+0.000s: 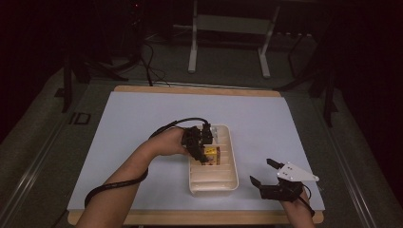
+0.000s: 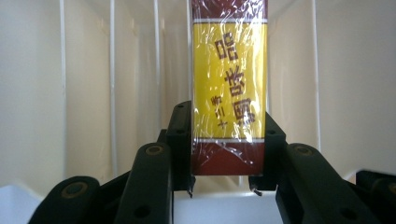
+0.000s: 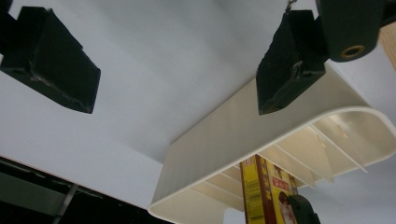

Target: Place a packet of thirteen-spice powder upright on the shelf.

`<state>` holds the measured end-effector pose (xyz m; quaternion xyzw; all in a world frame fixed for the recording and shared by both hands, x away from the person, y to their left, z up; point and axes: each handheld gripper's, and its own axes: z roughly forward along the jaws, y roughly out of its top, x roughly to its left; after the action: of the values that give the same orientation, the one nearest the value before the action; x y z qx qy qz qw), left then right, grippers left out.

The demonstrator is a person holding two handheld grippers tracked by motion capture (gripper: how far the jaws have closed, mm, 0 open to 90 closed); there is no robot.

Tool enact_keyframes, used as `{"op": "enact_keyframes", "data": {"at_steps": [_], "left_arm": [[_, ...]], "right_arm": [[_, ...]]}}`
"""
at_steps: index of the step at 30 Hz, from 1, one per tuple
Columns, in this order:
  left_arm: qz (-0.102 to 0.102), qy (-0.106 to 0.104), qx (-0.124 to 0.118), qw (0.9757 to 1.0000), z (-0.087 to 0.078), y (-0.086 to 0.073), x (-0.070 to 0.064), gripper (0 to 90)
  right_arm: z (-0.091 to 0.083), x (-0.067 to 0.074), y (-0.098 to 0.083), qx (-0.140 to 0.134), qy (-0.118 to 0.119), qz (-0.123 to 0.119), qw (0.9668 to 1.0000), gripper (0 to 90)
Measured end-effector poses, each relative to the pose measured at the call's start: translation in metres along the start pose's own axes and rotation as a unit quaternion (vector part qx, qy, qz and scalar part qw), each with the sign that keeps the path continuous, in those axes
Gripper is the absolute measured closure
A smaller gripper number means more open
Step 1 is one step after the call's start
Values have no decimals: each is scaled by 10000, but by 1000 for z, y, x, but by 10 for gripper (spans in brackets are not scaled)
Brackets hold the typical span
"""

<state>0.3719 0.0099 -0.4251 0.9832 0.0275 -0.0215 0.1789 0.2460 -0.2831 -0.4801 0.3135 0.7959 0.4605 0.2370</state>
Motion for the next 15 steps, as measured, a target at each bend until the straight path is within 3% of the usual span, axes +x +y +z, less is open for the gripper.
{"op": "enact_keyframes", "data": {"at_steps": [15], "left_arm": [[-51,-76,-251,9996,4,4,-1,644]], "right_arm": [[0,-1,0,-6,-17,17,10000,139]]}}
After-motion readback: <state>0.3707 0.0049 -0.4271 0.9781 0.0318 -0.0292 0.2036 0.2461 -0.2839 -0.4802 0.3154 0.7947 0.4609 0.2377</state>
